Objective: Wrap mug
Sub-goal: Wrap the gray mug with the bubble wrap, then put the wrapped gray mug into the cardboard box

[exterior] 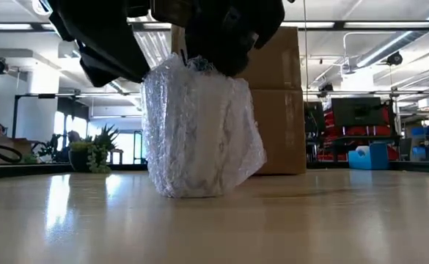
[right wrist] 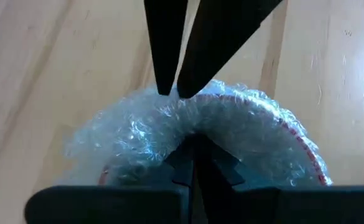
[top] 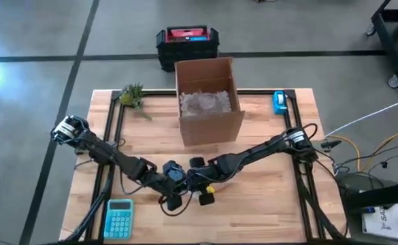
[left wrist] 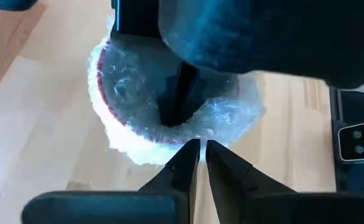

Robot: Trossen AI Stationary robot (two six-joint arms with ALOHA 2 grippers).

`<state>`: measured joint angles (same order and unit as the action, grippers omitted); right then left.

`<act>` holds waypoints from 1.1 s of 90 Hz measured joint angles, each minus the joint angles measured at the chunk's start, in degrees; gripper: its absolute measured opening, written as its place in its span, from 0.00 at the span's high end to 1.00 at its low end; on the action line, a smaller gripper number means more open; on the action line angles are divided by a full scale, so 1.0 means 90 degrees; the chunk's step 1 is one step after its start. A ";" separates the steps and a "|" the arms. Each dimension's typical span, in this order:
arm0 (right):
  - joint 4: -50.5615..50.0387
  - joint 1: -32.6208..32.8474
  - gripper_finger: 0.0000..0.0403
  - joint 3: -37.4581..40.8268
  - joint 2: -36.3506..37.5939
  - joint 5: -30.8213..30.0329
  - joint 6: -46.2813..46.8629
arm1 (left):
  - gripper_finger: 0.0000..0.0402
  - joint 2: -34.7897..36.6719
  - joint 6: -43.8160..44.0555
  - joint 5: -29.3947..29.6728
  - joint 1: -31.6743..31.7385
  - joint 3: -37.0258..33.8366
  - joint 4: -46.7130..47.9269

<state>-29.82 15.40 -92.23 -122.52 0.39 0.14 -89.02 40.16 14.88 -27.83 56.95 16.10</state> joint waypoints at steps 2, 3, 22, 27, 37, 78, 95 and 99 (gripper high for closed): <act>0.0000 0.0000 0.99 0.0000 0.0005 0.0002 -0.0002 | 0.94 -0.0008 -0.0004 0.0002 0.0000 0.0000 0.0002; 0.0000 0.0000 0.99 0.0000 0.0015 0.0002 -0.0002 | 0.94 -0.0012 -0.0008 0.0002 0.0000 0.0000 0.0002; -0.0083 0.0005 0.99 -0.0096 0.0262 -0.0005 0.0168 | 0.94 -0.0048 -0.0070 0.0218 -0.0002 0.0000 0.0021; -0.0090 0.0005 0.99 -0.0142 0.0264 -0.0003 0.0213 | 0.94 -0.0051 -0.0072 0.0224 -0.0002 0.0001 0.0024; -0.0260 -0.0008 0.99 -0.0283 0.0276 0.0003 0.0187 | 0.94 -0.0053 -0.0072 0.0241 -0.0002 0.0000 0.0019; -0.3077 -0.0005 0.70 -0.2058 0.0347 0.0010 -0.0704 | 0.94 -0.0116 -0.0075 0.0267 0.0005 -0.0039 0.0081; -0.4251 0.0017 0.56 -0.2821 0.0348 0.0017 -0.0761 | 0.94 -0.0078 -0.0072 0.0266 0.0010 -0.0020 0.0027; -0.4298 0.0051 0.54 -0.2855 0.0372 0.0019 -0.0776 | 0.94 -0.0082 -0.0072 0.0266 0.0010 -0.0022 0.0032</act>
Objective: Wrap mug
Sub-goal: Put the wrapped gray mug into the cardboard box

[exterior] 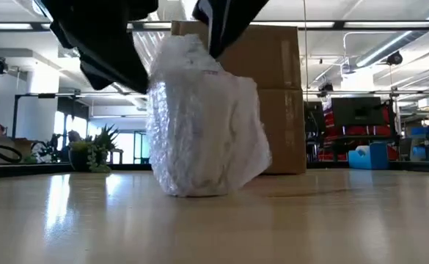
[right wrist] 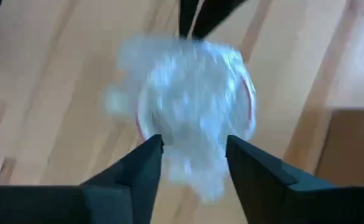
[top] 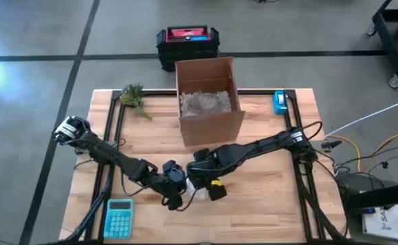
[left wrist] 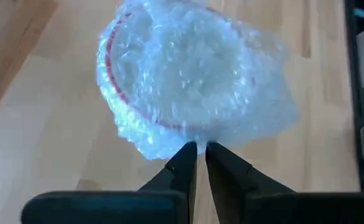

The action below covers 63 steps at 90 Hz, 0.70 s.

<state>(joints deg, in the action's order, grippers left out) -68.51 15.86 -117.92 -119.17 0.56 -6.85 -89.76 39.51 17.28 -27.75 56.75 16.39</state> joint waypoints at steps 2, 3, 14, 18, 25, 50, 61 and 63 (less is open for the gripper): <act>-0.0016 0.0021 0.53 -0.0001 0.0004 0.0002 -0.0015 | 0.94 0.0002 0.0000 0.0002 0.0000 0.0000 -0.0009; -0.0026 0.0030 0.52 0.0001 0.0004 0.0010 -0.0032 | 0.94 0.0004 0.0000 0.0002 0.0000 0.0000 -0.0013; 0.0138 0.0158 0.48 0.0152 -0.0065 0.0108 -0.0400 | 0.94 0.0005 0.0000 0.0002 -0.0002 0.0000 -0.0016; 0.0361 0.0179 0.46 0.0235 -0.0112 0.0112 -0.0555 | 0.94 0.0005 0.0000 0.0005 -0.0002 0.0000 -0.0029; 0.0768 0.0199 0.44 0.0389 -0.0157 0.0106 -0.0766 | 0.94 0.0005 0.0002 0.0005 -0.0005 0.0000 -0.0027; 0.1291 0.0216 0.40 0.1231 -0.0197 0.0107 -0.1166 | 0.94 0.0005 0.0002 0.0009 0.0000 0.0000 -0.0035; 0.1865 0.0223 0.40 0.1805 -0.0191 0.0078 -0.1219 | 0.94 0.0005 0.0002 0.0021 0.0000 0.0000 -0.0039; 0.2003 0.0223 0.40 0.1899 -0.0184 0.0066 -0.1238 | 0.94 0.0005 0.0002 0.0020 0.0000 0.0000 -0.0040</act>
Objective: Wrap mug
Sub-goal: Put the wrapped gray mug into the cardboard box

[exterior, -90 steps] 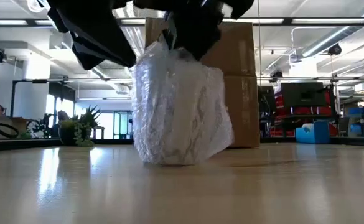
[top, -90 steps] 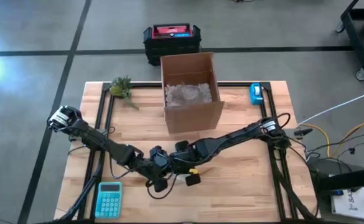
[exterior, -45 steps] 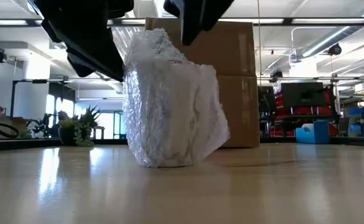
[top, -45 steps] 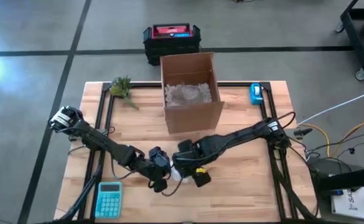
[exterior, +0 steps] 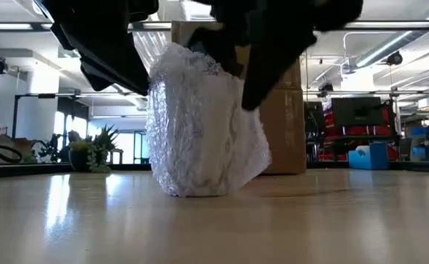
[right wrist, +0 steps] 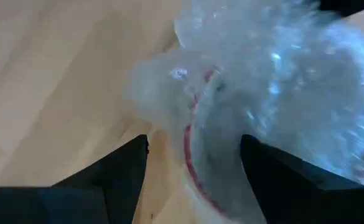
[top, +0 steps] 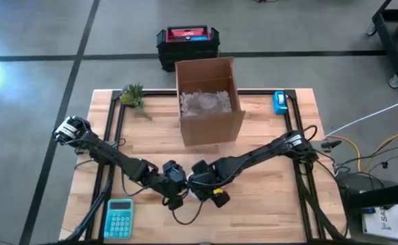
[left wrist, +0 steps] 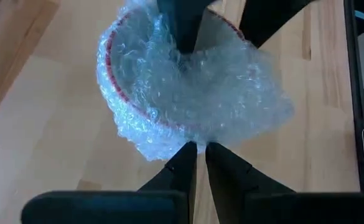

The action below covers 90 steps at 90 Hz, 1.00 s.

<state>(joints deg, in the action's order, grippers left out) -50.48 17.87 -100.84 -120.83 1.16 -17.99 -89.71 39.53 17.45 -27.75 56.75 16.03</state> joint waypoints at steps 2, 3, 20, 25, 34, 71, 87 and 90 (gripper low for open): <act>0.0120 0.0000 0.41 0.0084 0.0006 -0.0014 -0.0006 | 0.94 0.0000 0.0000 0.0002 0.0000 0.0000 -0.0001; 0.0176 0.0000 0.41 0.0120 0.0009 -0.0020 -0.0006 | 0.94 0.0000 0.0000 0.0002 0.0000 0.0000 0.0000; 0.0756 0.0004 0.47 0.0513 0.0033 -0.0145 -0.0042 | 0.94 0.0002 0.0000 0.0002 0.0000 0.0002 -0.0002; 0.0751 0.0005 0.52 0.0534 0.0033 -0.0182 -0.0097 | 0.94 0.0002 0.0000 0.0002 0.0000 0.0002 -0.0005; 0.0730 0.0010 0.68 0.0539 0.0031 -0.0166 -0.0146 | 0.94 0.0006 0.0000 0.0003 0.0000 0.0003 -0.0005; -0.0725 0.0243 0.98 0.0366 0.0743 -0.0297 0.0381 | 0.95 0.0473 -0.0050 0.0156 -0.0124 0.0100 0.0025; -0.0912 0.0305 0.98 0.0318 0.2109 -0.0330 0.0498 | 0.95 0.0599 -0.0165 0.0602 -0.0278 0.0100 0.0107; -0.0852 0.0290 0.98 0.0318 0.2397 -0.0352 0.0499 | 0.95 0.0601 -0.0168 0.0632 -0.0282 0.0100 0.0104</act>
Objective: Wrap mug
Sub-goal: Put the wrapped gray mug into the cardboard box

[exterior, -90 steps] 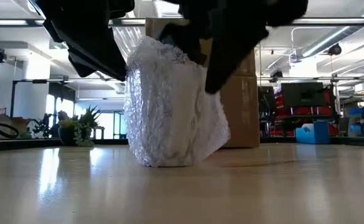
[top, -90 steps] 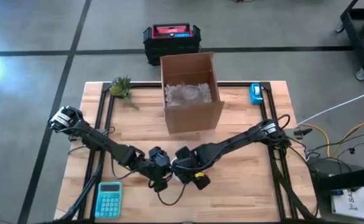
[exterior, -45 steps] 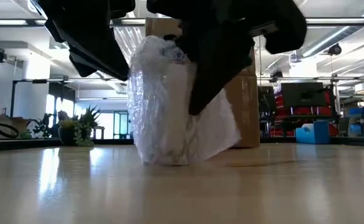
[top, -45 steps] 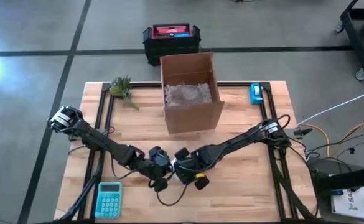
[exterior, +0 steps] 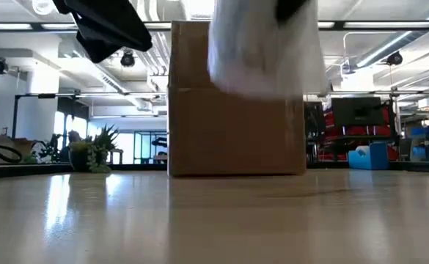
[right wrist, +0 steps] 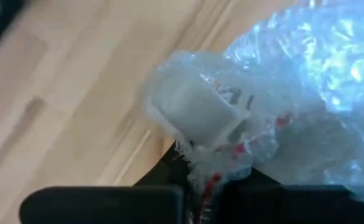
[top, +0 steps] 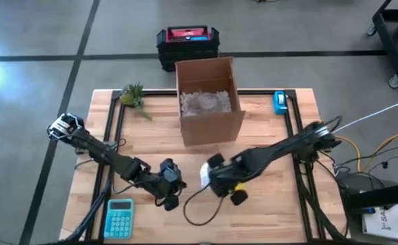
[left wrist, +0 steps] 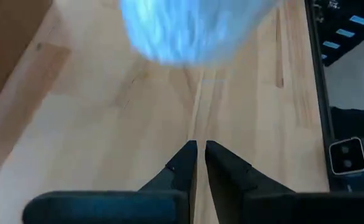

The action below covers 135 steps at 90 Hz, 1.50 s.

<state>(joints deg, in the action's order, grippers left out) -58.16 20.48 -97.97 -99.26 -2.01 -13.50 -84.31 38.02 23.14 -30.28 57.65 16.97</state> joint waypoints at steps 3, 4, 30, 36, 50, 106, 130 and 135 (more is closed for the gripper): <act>0.0071 -0.0041 0.98 0.0000 0.0277 -0.0051 -0.0001 | 0.95 0.0002 0.0000 0.0012 0.0002 0.0000 0.0003; 0.0102 -0.0056 0.98 0.0000 0.0378 -0.0081 0.0002 | 0.95 0.0002 0.0000 0.0018 0.0002 0.0000 0.0001; 0.2492 -0.1157 0.98 -0.0022 0.2234 -0.1221 -0.0519 | 0.95 0.0002 -0.0150 0.0281 0.0007 -0.0005 -0.0039; 0.3344 -0.1699 0.98 -0.0026 0.2345 -0.1227 -0.0595 | 0.95 0.0002 -0.0259 0.0285 0.0010 -0.0009 -0.0038; 0.4178 -0.3212 0.98 -0.0041 0.2124 -0.1248 -0.0478 | 0.95 0.0002 -0.0435 0.0435 0.0012 -0.0012 -0.0054; 0.2256 -0.5402 0.98 -0.0015 -0.0265 0.1479 0.0825 | 0.95 0.0002 -0.0214 0.0419 -0.0062 -0.0090 -0.0060; 0.1875 -0.5404 0.87 -0.0032 -0.0585 0.1490 0.0847 | 0.95 -0.0001 -0.0168 0.0422 -0.0082 -0.0090 -0.0077; 0.1820 -0.5404 0.83 -0.0034 -0.0606 0.1491 0.0925 | 0.95 -0.0001 -0.0168 0.0424 -0.0080 -0.0090 -0.0077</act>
<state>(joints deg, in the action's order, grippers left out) -41.78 -28.16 -98.28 -104.71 11.41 -5.17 -84.31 36.51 26.96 -31.00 56.84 16.27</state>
